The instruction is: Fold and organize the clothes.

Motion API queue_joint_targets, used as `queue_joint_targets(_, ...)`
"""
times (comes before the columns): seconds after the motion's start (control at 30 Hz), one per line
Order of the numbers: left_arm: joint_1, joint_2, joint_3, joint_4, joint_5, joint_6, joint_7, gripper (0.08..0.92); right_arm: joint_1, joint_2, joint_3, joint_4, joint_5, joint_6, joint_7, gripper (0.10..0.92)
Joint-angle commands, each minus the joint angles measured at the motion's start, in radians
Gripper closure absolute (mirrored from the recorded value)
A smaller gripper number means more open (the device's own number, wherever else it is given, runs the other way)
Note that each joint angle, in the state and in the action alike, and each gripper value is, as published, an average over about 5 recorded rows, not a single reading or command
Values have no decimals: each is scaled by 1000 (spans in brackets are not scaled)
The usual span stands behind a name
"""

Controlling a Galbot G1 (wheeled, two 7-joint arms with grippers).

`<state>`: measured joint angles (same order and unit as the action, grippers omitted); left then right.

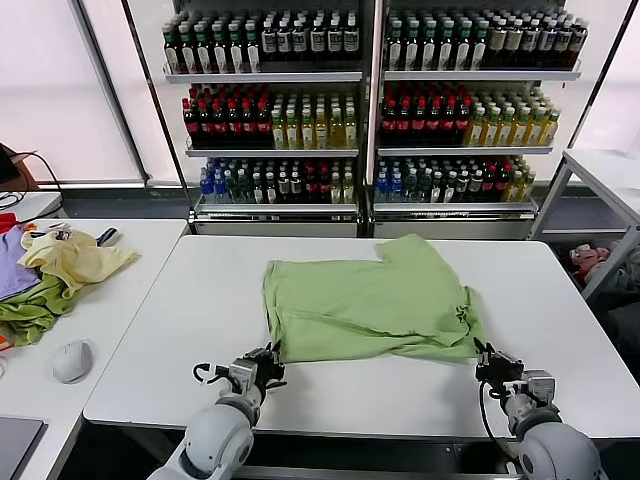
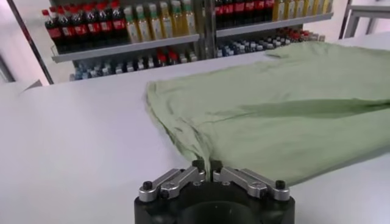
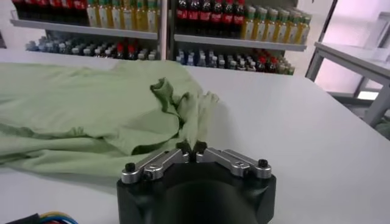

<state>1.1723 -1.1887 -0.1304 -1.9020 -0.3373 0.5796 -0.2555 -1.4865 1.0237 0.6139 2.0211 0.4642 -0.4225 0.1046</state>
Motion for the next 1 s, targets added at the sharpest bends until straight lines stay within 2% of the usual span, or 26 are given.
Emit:
queue_joint_targets(0.03,234,68,-77,-217,0,-9,3,890,-129,-12,41,83,-11,5,-4,895)
queue_joint_targets(0.3,313,91,-106,-254,5,-9,6,890,-185,-1,70,71,-43,7,-14,895)
queue_joint_targets(0.5,368,94,-93,-285,38,-4,26,890,-244,48,62,119,-106,2,-17,879)
queue_joint_targets(0.63,395,100,-86,-304,86,1,41,890,-282,75,61,160,-132,20,-23,787)
queue_joint_targets(0.73,392,106,-94,-311,94,1,42,854,-298,78,67,185,-148,60,-29,701)
queue_joint_targets(1.0,288,131,-160,-293,41,-5,31,626,-223,46,91,217,-144,155,-18,468)
